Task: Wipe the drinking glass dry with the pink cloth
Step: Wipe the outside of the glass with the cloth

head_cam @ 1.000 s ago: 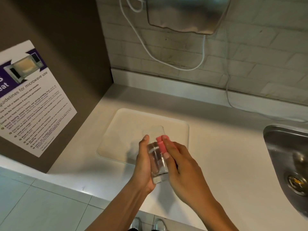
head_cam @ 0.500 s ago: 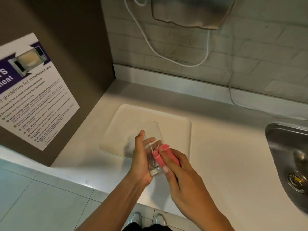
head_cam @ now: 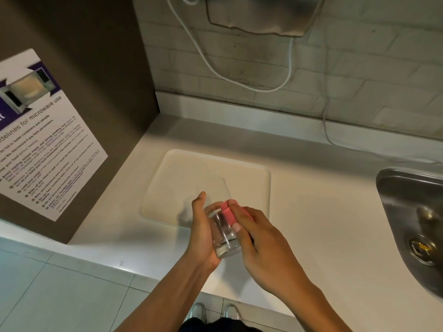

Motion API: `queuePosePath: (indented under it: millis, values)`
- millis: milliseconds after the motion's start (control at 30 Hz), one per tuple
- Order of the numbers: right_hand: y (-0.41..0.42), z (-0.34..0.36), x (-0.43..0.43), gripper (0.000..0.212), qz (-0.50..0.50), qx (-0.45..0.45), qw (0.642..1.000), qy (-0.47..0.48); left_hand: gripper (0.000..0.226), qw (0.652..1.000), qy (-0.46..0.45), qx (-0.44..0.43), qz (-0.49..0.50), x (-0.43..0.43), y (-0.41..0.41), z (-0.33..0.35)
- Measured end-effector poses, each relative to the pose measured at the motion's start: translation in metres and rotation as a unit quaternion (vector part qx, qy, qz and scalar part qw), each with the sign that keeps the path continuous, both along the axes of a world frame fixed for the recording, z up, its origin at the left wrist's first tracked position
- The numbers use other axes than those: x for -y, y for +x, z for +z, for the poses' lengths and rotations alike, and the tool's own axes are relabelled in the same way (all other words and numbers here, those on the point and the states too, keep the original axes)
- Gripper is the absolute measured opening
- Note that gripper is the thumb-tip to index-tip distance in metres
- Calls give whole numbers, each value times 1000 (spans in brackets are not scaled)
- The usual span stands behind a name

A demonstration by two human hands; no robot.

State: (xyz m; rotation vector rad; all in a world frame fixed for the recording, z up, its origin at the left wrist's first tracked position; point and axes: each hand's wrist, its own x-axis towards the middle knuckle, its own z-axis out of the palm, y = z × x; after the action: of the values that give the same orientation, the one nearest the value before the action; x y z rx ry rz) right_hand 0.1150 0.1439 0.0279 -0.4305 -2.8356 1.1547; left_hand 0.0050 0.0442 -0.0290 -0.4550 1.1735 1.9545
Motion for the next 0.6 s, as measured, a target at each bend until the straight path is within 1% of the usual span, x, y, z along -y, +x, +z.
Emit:
queuePosePath:
  millis: [67,133,233,300,333,400,433,533,600]
  values:
    - [4,4,11,50,19,-16,999,31,82,1000,-3,-13,1,2,-7,1]
    - [14,3,16,52,45,-26,998,40,76,999,-16,-28,10,6,-15,3]
    - [11,3,5,49,21,-18,1000,9,70,1000,-9,-21,7,4,-12,7]
    - [1,6,-1,46,-6,-18,1000,-10,74,1000,-3,-11,2,0,-5,8]
    - [-1,8,0,47,-7,-28,1000,1,77,1000,5,-8,1,0,-3,8]
    - [4,8,10,50,17,-37,999,29,83,1000,6,-16,1,2,-4,6]
    - [11,5,14,51,31,-35,998,36,81,1000,1,-22,4,3,-7,5]
    - [20,-1,11,49,30,-26,999,7,72,1000,-2,-25,-5,7,-5,4]
    - [11,0,1,46,12,-16,1000,-20,73,1000,4,-17,-18,5,4,4]
